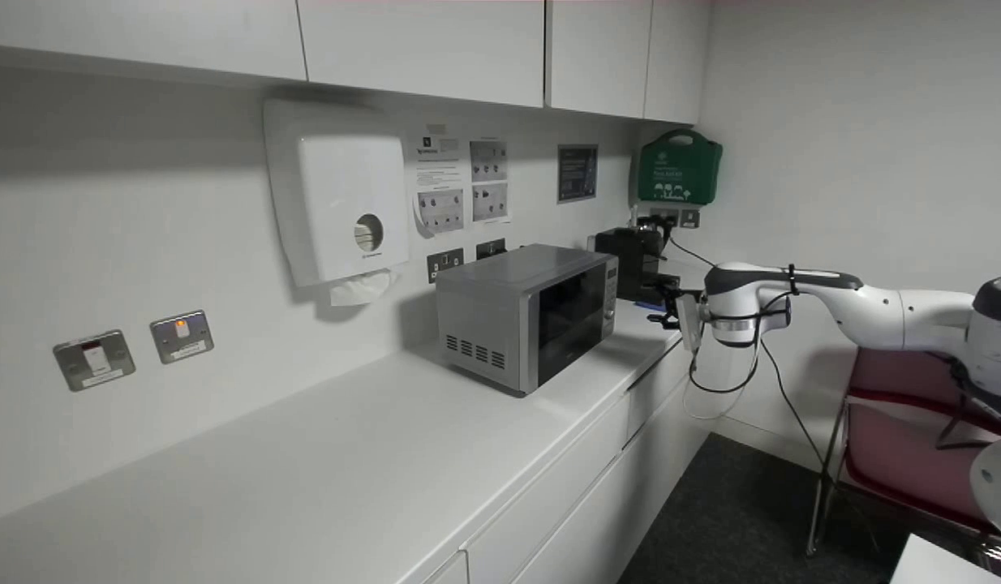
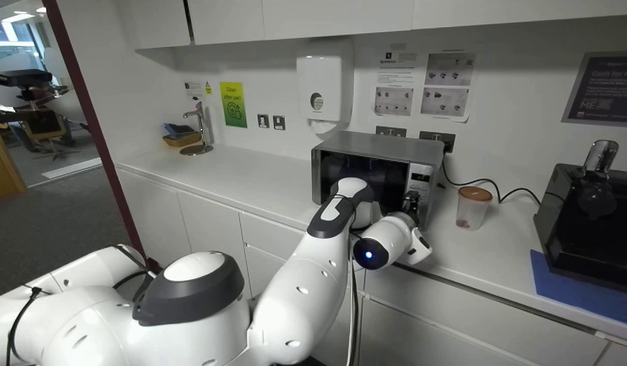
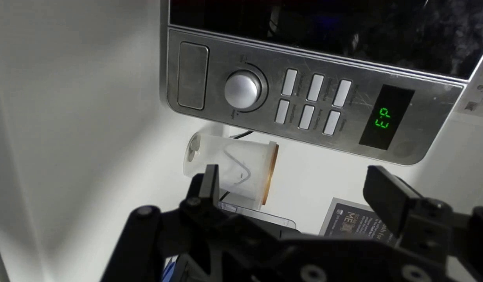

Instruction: Press a button on the microwave

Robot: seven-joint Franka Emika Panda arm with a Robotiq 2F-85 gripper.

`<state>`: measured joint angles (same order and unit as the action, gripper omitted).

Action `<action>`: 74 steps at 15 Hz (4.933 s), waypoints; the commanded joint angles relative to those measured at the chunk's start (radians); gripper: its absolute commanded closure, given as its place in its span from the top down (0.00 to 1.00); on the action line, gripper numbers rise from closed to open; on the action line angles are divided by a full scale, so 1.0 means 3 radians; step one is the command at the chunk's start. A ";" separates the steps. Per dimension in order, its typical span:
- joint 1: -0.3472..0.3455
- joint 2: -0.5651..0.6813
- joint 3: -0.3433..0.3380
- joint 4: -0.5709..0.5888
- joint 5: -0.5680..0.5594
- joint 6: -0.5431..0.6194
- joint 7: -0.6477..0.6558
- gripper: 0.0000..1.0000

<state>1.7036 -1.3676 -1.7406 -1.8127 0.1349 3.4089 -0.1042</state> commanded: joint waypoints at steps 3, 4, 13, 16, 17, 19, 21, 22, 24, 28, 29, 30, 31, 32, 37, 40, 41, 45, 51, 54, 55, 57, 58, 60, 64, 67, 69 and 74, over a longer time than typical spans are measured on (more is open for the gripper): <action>0.0365 0.0043 -0.0144 0.0447 -0.0032 0.0010 0.0103 0.73; 0.0404 0.0047 -0.0167 0.0485 -0.0025 0.0008 0.0106 0.65; 0.0711 0.0081 -0.0309 0.0736 -0.0005 0.0039 0.0111 0.00; 0.0793 0.0085 -0.0322 0.0821 -0.0003 0.0040 0.0110 0.00; 0.0820 0.0086 -0.0327 0.0855 -0.0001 0.0037 0.0111 0.00; 0.0863 0.0084 -0.0335 0.0915 0.0001 0.0034 0.0110 0.00; 0.0896 0.0083 -0.0341 0.0969 0.0002 0.0030 0.0109 0.00; 0.0912 0.0083 -0.0345 0.0994 0.0005 0.0030 0.0110 0.00; 0.0932 0.0084 -0.0350 0.1029 0.0008 0.0031 0.0110 0.00; 0.0967 0.0088 -0.0370 0.1083 0.0018 0.0024 0.0112 0.00; 0.0976 0.0088 -0.0377 0.1091 0.0018 0.0026 0.0110 0.00; 0.0983 0.0087 -0.0383 0.1097 0.0015 0.0028 0.0107 0.00; 0.0990 0.0087 -0.0388 0.1100 0.0015 0.0028 0.0107 0.00; 0.0997 0.0088 -0.0396 0.1097 0.0017 0.0031 0.0108 0.00; 0.1031 0.0082 -0.0412 0.1071 -0.0001 0.0049 0.0094 0.00; 0.1057 0.0077 -0.0408 0.1084 -0.0011 0.0050 0.0089 0.00; 0.1062 0.0079 -0.0406 0.1088 -0.0012 0.0050 0.0090 0.00; 0.1081 0.0089 -0.0409 0.1143 -0.0002 0.0039 0.0098 0.00; 0.1112 0.0094 -0.0409 0.1236 0.0000 0.0028 0.0097 0.00; 0.1123 0.0090 -0.0410 0.1259 -0.0009 0.0030 0.0087 0.00; 0.1126 0.0092 -0.0413 0.1261 -0.0006 0.0031 0.0088 0.00; 0.1125 0.0101 -0.0429 0.1247 0.0013 0.0033 0.0098 0.00; 0.1121 0.0108 -0.0439 0.1232 0.0027 0.0032 0.0106 0.00; 0.1125 0.0114 -0.0452 0.1214 0.0040 0.0038 0.0112 0.00; 0.1144 0.0119 -0.0464 0.1186 0.0035 0.0062 0.0105 0.00; 0.1144 0.0127 -0.0473 0.1134 0.0031 0.0086 0.0102 0.00; 0.1025 0.0188 -0.0466 0.0973 0.0066 0.0134 0.0127 0.00; 0.0237 0.0614 -0.0375 0.0122 0.0130 0.0180 0.0141 0.00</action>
<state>1.9202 -1.3129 -1.8532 -1.5964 0.1390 3.4658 -0.0987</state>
